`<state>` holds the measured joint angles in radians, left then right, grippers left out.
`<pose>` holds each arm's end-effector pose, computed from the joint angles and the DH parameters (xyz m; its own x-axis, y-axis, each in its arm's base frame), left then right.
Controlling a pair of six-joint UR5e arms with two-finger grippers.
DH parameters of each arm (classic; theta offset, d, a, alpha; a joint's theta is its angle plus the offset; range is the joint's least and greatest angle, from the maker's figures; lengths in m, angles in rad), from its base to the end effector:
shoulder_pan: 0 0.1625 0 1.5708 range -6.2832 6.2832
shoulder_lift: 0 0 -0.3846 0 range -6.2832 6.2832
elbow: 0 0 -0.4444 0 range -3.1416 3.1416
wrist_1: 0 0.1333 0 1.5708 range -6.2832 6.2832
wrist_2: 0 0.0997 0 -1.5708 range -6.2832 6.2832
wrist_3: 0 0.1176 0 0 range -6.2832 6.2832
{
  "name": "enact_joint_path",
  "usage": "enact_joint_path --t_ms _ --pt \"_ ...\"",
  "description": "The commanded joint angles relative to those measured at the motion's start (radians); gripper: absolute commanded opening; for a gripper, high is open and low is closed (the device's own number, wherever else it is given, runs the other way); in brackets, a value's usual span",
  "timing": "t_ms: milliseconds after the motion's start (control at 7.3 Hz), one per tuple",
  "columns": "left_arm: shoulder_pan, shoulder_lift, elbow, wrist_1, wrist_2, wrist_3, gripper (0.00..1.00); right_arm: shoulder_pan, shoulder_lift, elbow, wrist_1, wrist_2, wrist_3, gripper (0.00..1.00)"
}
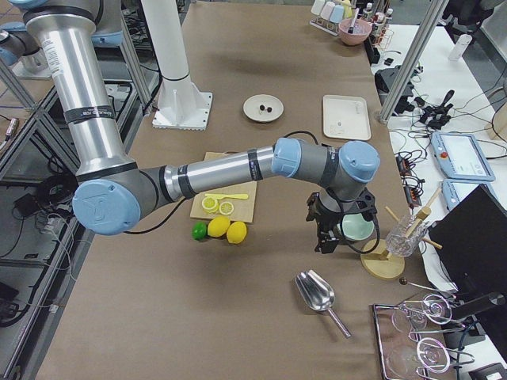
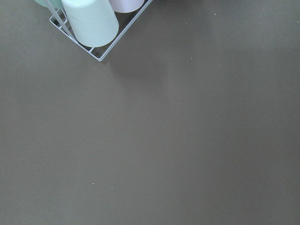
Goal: Place red cherry on plate
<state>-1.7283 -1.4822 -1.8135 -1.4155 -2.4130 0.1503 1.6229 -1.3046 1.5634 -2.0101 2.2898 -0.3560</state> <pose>-0.1242 -0.4913 0.5558 0.6735 0.0438 -0.7379 0.0566 0.9923 0.1105 0.0877 -0.6092 0.5248 0.7164 -0.1950 0.6699 0.2117 0.9756 0.0576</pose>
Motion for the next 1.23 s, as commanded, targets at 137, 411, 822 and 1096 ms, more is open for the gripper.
enact_joint_path --t_ms 137,411,822,1096 --pt "0.004 -0.012 0.009 0.000 0.005 0.000 0.98 0.060 -0.031 0.007 0.002 0.003 -0.003 1.00" --pt "0.009 -0.018 0.008 0.004 0.008 -0.012 0.98 0.081 -0.039 0.015 0.002 -0.001 -0.003 1.00" --pt "0.070 -0.059 0.071 -0.014 0.012 -0.039 0.98 0.110 -0.041 0.026 0.001 -0.003 -0.003 1.00" --pt "0.072 -0.061 0.103 -0.062 0.012 -0.012 0.98 0.110 -0.053 0.027 0.001 0.005 0.000 1.00"
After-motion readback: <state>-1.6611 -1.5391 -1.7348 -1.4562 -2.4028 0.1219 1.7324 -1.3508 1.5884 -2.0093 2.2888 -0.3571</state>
